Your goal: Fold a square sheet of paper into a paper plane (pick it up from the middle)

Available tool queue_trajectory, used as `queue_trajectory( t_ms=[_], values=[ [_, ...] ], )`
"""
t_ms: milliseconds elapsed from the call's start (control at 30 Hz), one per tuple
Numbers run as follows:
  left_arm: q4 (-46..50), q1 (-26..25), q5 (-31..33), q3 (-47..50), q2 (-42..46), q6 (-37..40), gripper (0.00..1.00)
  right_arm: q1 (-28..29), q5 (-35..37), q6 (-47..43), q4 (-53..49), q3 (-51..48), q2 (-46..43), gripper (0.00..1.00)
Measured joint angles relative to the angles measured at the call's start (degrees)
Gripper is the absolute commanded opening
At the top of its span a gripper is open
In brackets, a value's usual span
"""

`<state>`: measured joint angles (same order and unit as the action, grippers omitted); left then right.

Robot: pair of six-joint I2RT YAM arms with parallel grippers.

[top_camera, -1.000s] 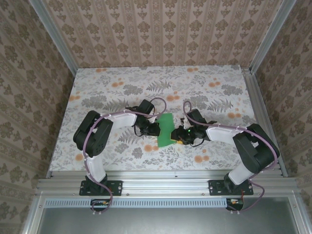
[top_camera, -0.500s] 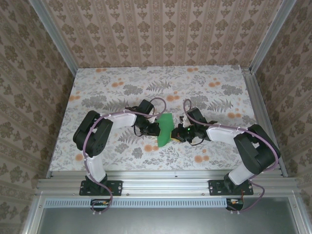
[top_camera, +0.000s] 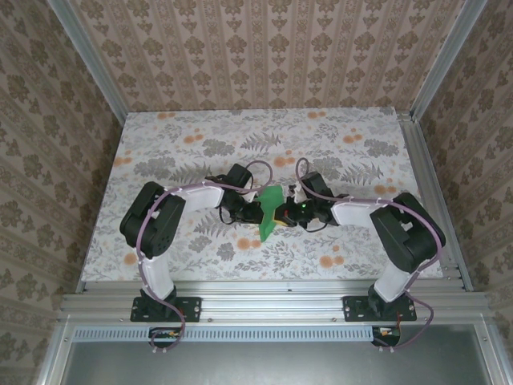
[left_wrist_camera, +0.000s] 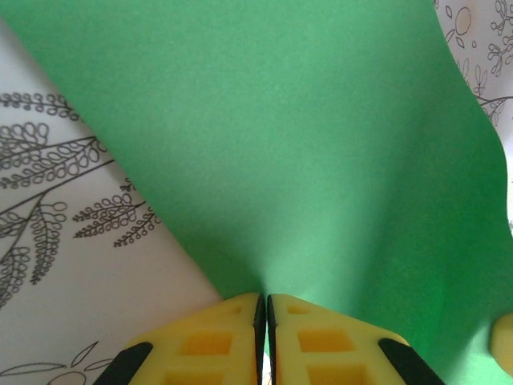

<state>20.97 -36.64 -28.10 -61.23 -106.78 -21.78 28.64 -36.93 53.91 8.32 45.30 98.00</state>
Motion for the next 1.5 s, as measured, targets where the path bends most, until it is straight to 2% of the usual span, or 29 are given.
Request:
queue_trajectory(
  t_ms=[333, 733, 1033, 1500],
  values=[
    [-1.29, 0.44, -1.27, 0.98, 0.28, 0.0, 0.14, 0.0, 0.13, -1.46, -2.19, 5.92, 4.63, 0.0],
    [-2.8, 1.73, -3.76, 2.16, 0.55, -0.07, 0.16, 0.39, 0.33, -4.5, -6.6, 7.98, 7.74, 0.01],
    [-3.39, 2.82, -5.57, 2.58, 2.03, -0.87, 0.25, 0.55, 0.68, -5.25, -7.39, 8.2, 9.66, 0.02],
    [-2.19, 6.73, -5.84, -1.18, 1.38, 0.09, 0.22, 0.72, 0.72, -6.01, -8.87, 9.4, 9.7, 0.03]
  ],
)
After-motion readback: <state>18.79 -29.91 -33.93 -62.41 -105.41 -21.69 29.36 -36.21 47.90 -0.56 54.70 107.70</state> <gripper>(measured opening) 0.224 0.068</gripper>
